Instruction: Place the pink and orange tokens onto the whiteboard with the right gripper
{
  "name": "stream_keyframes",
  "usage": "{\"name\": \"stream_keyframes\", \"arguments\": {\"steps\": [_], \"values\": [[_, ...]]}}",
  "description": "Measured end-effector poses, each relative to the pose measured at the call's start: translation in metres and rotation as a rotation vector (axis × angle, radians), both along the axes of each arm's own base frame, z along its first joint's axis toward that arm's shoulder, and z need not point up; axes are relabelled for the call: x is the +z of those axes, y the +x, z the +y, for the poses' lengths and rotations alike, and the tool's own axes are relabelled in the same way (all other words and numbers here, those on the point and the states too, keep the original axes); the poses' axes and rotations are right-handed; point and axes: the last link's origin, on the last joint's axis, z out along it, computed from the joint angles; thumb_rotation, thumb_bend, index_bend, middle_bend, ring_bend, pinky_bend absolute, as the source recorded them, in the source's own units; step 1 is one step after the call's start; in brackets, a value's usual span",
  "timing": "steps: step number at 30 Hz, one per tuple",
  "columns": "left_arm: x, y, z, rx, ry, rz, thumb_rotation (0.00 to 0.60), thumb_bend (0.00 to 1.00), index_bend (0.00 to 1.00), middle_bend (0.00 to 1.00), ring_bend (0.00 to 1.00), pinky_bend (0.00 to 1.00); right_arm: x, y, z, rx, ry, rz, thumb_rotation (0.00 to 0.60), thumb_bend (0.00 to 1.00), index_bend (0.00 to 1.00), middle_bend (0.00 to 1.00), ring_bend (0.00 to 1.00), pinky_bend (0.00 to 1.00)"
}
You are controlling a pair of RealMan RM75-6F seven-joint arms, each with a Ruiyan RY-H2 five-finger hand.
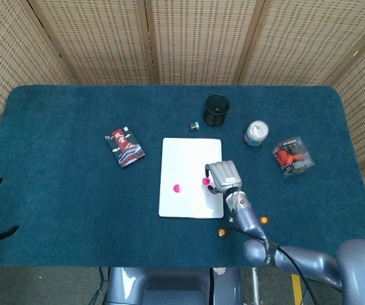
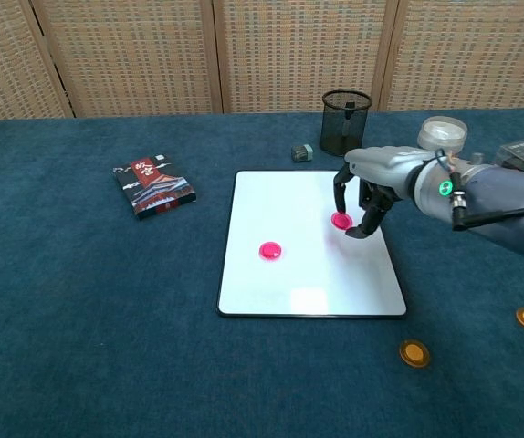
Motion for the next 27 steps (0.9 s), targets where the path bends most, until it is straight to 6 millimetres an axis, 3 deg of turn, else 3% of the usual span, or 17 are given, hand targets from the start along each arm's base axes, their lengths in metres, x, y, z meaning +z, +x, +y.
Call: {"name": "stream_keyframes", "arguments": {"steps": [4, 11, 16, 27], "values": [[0.001, -0.001, 0.001, 0.002, 0.001, -0.005, 0.6, 0.0, 0.0, 0.0, 0.0, 0.0, -0.006, 0.006, -0.003, -0.002, -0.016, 0.027, 0.6, 0.31, 0.3, 0.96, 1.0, 1.0], [0.003, -0.001, 0.001, -0.001, -0.003, -0.013, 0.6, 0.0, 0.0, 0.0, 0.0, 0.0, 0.0, 0.005, 0.004, 0.008, -0.025, 0.038, 0.6, 0.33, 0.3, 0.96, 1.0, 1.0], [0.004, 0.0, -0.001, -0.011, -0.002, -0.02, 0.6, 0.0, 0.0, 0.0, 0.0, 0.0, 0.014, -0.004, 0.02, 0.016, -0.016, 0.021, 0.6, 0.33, 0.3, 0.96, 1.0, 1.0], [0.002, 0.005, -0.008, -0.042, -0.008, -0.009, 0.6, 0.0, 0.0, 0.0, 0.0, 0.0, 0.076, -0.082, 0.077, -0.033, -0.014, -0.002, 0.6, 0.33, 0.35, 0.96, 1.0, 1.0]]}}
